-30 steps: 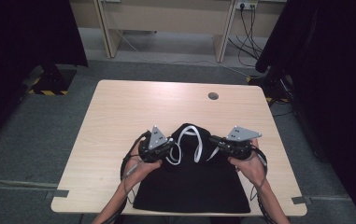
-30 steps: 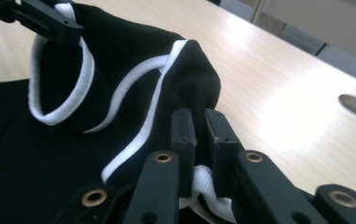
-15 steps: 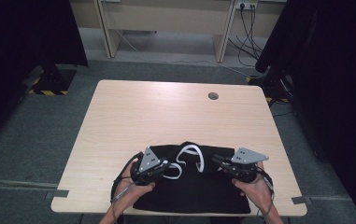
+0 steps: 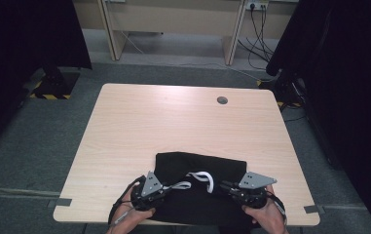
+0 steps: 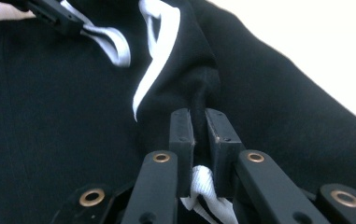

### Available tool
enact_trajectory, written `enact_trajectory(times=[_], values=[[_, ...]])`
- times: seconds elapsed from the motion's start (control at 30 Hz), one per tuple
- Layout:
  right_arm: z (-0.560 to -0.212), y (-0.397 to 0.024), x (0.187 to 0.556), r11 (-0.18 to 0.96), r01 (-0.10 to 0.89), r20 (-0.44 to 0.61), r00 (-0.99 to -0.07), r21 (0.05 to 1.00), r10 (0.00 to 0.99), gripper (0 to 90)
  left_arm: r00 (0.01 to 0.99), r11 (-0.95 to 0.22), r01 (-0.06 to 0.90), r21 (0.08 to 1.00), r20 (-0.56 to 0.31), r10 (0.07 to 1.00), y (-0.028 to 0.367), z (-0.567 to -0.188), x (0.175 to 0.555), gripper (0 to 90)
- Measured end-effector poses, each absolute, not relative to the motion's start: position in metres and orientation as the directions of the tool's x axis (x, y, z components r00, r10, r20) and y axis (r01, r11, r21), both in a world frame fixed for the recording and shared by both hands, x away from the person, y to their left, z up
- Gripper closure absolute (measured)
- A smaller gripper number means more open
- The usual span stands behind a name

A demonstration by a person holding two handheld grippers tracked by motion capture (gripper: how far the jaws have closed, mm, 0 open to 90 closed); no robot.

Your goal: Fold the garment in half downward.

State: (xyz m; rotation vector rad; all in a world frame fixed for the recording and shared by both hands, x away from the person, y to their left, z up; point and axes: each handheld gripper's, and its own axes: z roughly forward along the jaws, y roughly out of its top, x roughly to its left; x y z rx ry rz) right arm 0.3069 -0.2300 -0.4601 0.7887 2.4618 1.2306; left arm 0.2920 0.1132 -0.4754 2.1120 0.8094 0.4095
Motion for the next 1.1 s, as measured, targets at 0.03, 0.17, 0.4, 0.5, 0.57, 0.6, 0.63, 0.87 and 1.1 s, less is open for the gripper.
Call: enact_trajectory(times=[0.03,0.17,0.4,0.5,0.57,0.6,0.63,0.87,1.1], values=[[-0.462,-0.231,0.306,0.490,0.350,-0.002,-0.812,0.798,0.584,82.5,0.742,-0.462,0.409,0.787,0.009,0.670,0.114,-0.476,0.292,72.9],[-0.471,-0.235,0.305,0.505,0.374,0.008,-0.810,0.778,0.587,82.5,0.746,-0.468,0.413,0.781,0.005,0.666,0.114,-0.478,0.290,72.9],[-0.474,-0.236,0.313,0.516,0.385,-0.001,-0.801,0.765,0.599,82.6,0.749,-0.474,0.419,0.774,0.001,0.663,0.112,-0.478,0.294,72.8],[-0.473,-0.236,0.323,0.521,0.388,-0.009,-0.796,0.760,0.605,82.6,0.743,-0.473,0.425,0.771,0.000,0.669,0.109,-0.477,0.304,72.8],[-0.473,-0.237,0.332,0.521,0.391,-0.012,-0.792,0.758,0.611,82.5,0.740,-0.471,0.427,0.772,0.000,0.672,0.108,-0.477,0.307,72.8],[-0.473,-0.237,0.332,0.521,0.391,-0.012,-0.792,0.758,0.611,82.5,0.738,-0.466,0.431,0.773,-0.004,0.675,0.107,-0.477,0.310,72.8],[-0.472,-0.237,0.341,0.516,0.401,-0.005,-0.786,0.757,0.619,82.3,0.734,-0.461,0.434,0.774,-0.006,0.680,0.106,-0.478,0.314,72.8],[-0.472,-0.240,0.367,0.503,0.425,0.010,-0.771,0.752,0.637,80.4,0.708,-0.423,0.453,0.785,-0.027,0.706,0.105,-0.479,0.339,72.7],[-0.469,-0.241,0.399,0.523,0.433,-0.002,-0.769,0.734,0.640,78.3,0.686,-0.403,0.467,0.787,-0.035,0.726,0.103,-0.478,0.360,68.2]])
